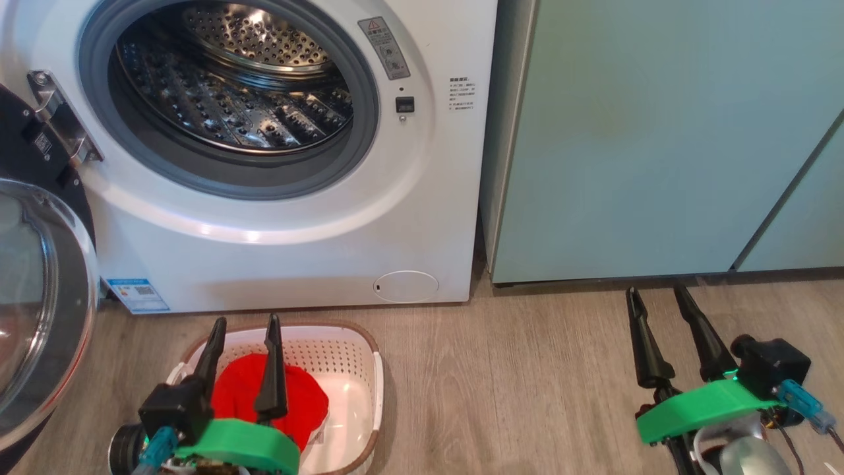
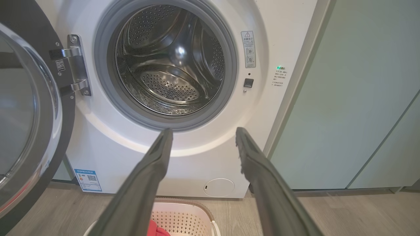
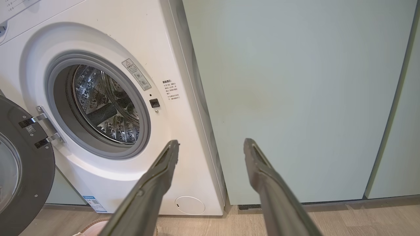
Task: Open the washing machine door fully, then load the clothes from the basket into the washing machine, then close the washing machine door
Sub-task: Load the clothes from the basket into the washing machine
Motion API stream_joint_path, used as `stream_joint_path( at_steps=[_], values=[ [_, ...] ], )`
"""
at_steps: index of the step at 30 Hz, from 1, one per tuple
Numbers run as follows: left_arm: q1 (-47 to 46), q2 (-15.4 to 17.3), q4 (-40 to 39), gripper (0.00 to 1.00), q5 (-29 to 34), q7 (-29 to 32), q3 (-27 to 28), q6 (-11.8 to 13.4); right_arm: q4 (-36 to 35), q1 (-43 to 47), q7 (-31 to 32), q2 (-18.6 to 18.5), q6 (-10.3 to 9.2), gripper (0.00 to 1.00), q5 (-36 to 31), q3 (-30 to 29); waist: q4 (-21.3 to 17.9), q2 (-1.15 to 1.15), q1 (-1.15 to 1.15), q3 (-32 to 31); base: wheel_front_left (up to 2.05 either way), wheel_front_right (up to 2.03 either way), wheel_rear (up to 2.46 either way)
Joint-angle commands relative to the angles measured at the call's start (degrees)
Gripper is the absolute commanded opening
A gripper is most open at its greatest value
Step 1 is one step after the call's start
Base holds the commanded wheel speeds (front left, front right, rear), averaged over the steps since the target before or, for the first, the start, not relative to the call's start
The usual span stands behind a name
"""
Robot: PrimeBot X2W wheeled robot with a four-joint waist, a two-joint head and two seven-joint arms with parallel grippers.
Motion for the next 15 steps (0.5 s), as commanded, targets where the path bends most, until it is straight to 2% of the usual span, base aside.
stream_joint_path(
  at_steps=[1, 15],
  values=[
    [-2.56, 0.38, -1.7, 1.0, 0.51, -0.28, 1.74, 0.4, -1.66, -2.06, -0.68, -0.17, 0.0, 1.0, 0.1, 1.44, 0.0, 0.0, 0.0, -0.01, 0.0, 0.0, 0.0],
    [-2.65, 0.38, -1.14, 1.0, 0.66, -0.28, 1.67, 0.54, -1.55, -2.13, -0.68, -0.17, 0.0, 1.0, 0.36, 1.52, 0.15, 0.0, 0.0, -0.08, 0.0, 0.0, 0.0]
  ],
)
